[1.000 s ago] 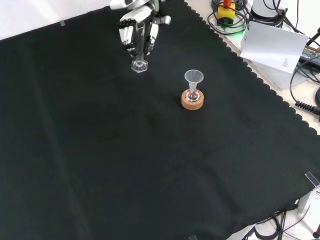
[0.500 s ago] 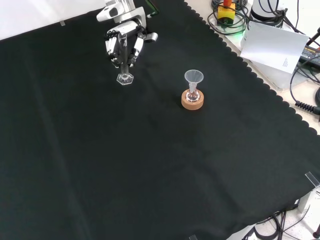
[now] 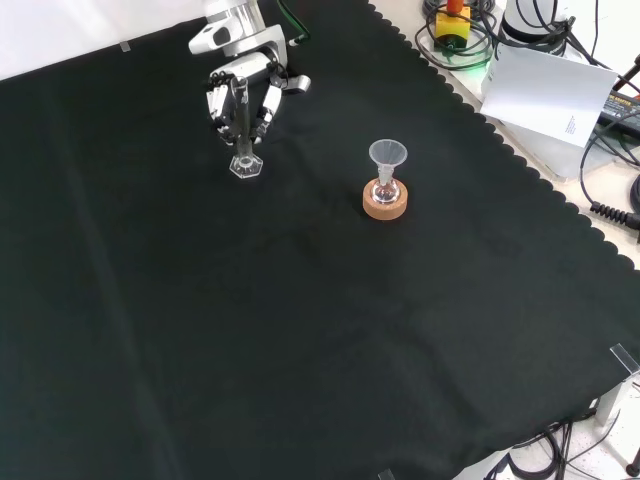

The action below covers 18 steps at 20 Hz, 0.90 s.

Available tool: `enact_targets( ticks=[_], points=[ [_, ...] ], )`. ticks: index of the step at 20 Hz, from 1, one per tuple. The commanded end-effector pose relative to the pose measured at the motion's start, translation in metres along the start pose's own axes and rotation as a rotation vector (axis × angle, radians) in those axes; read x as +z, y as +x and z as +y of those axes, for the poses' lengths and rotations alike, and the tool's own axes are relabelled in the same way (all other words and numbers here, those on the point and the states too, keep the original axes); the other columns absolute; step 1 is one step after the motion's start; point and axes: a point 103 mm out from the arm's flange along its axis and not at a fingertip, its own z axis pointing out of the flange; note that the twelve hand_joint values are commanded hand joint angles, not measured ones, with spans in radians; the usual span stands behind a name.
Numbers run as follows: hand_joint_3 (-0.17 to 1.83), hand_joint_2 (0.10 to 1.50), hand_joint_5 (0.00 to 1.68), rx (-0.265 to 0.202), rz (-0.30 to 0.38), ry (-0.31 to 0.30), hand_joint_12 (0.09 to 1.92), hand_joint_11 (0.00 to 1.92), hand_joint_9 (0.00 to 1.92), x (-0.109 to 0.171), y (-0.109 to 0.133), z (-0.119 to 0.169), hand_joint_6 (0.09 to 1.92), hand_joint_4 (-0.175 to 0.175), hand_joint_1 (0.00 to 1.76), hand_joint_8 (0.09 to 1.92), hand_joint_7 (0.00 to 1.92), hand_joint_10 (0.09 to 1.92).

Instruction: Put the graduated cylinder back on the table.

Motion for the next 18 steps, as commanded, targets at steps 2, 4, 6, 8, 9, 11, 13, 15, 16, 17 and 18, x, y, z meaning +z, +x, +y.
enact_targets(
  ticks=[2,4,6,8,9,11,13,15,16,17,18],
  points=[
    [-0.01,1.14,0.90,0.020,-0.002,0.014,0.68,1.26,1.46,0.009,-0.006,0.000,1.18,0.021,1.21,0.98,0.99,0.09],
    [-0.01,1.14,0.90,0.026,0.000,0.017,0.68,1.26,1.46,0.011,-0.008,0.000,1.18,0.021,1.21,0.98,0.99,0.09],
    [-0.01,1.14,0.91,0.027,0.000,0.029,0.68,1.26,1.46,0.014,-0.009,0.000,1.18,0.021,1.21,0.98,0.99,0.09],
    [-0.01,1.14,0.91,0.033,0.005,0.020,0.68,1.26,1.46,0.016,-0.010,-0.001,1.18,0.021,1.21,0.98,0.99,0.09],
    [-0.01,1.14,0.91,0.035,0.007,0.021,0.68,1.26,1.46,0.017,-0.011,-0.001,1.18,0.021,1.21,0.98,0.99,0.09],
    [-0.01,1.14,0.91,0.037,0.010,0.026,0.68,1.25,1.46,0.019,-0.011,-0.001,1.18,0.021,1.21,0.98,0.99,0.09],
    [-0.01,1.14,0.91,0.039,0.014,0.032,0.68,1.25,1.46,0.021,-0.011,-0.001,1.18,0.021,1.21,0.98,0.99,0.09],
    [-0.01,1.14,0.91,0.038,0.017,0.035,0.68,1.25,1.46,0.023,-0.011,-0.001,1.18,0.021,1.21,0.98,0.99,0.09],
    [-0.01,1.14,0.91,0.039,0.018,0.034,0.68,1.25,1.46,0.023,-0.011,-0.001,1.19,0.021,1.21,0.99,0.99,0.09],
    [-0.01,1.14,0.91,0.038,0.019,0.033,0.68,1.25,1.46,0.024,-0.012,-0.001,1.19,0.021,1.21,0.99,0.99,0.09],
    [-0.01,1.14,0.91,0.038,0.021,0.034,0.68,1.25,1.46,0.025,-0.012,-0.001,1.19,0.021,1.21,0.99,0.99,0.09]
  ],
)
